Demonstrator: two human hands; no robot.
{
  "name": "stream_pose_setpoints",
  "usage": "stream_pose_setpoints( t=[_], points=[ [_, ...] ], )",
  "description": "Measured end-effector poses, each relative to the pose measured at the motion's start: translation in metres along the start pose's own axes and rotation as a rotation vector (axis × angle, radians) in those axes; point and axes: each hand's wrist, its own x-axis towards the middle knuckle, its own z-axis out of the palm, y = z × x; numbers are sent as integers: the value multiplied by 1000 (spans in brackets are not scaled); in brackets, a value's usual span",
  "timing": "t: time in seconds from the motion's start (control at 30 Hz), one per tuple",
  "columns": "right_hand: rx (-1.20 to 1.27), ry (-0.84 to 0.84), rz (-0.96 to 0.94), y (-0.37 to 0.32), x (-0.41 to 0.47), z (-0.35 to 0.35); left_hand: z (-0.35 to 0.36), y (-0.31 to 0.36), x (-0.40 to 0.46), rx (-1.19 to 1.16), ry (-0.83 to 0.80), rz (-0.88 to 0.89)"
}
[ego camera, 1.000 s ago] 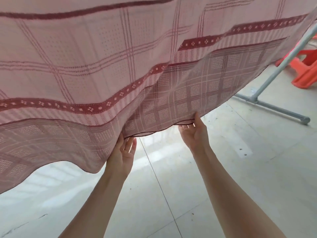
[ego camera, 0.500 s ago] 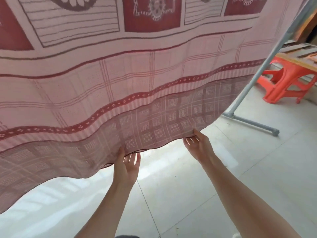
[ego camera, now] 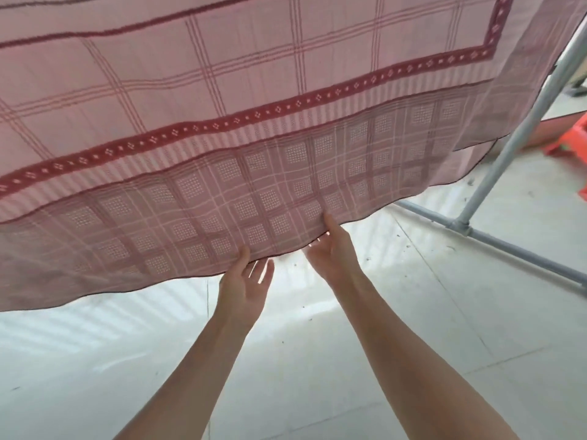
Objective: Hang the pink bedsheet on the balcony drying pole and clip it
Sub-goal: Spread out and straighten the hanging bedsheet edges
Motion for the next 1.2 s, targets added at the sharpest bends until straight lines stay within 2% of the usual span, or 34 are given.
stream_pose_setpoints(
  t=[0.07,0.17,0.33,0.5,0.63,0.93,1.2],
  points=[
    [17,-12,1,-6,4,2,-2,8,-3,44,45,44],
    [33,90,13,-6,3,-2,-7,18,-2,103,85,69],
    [-30,146,-8,0,2,-23,-18,13,12,128,53,63],
    [-81,107,-18,-1,18,-44,-29,1,43,123,2,135],
    [1,66,-33,2,32,-50,-33,3,60,172,-24,168],
    [58,125,-87,5,30,-42,-16,1,74,24,-23,99],
    [-49,169,-180,-50,34,-22,-23,19,76,-33,-14,16]
  ],
)
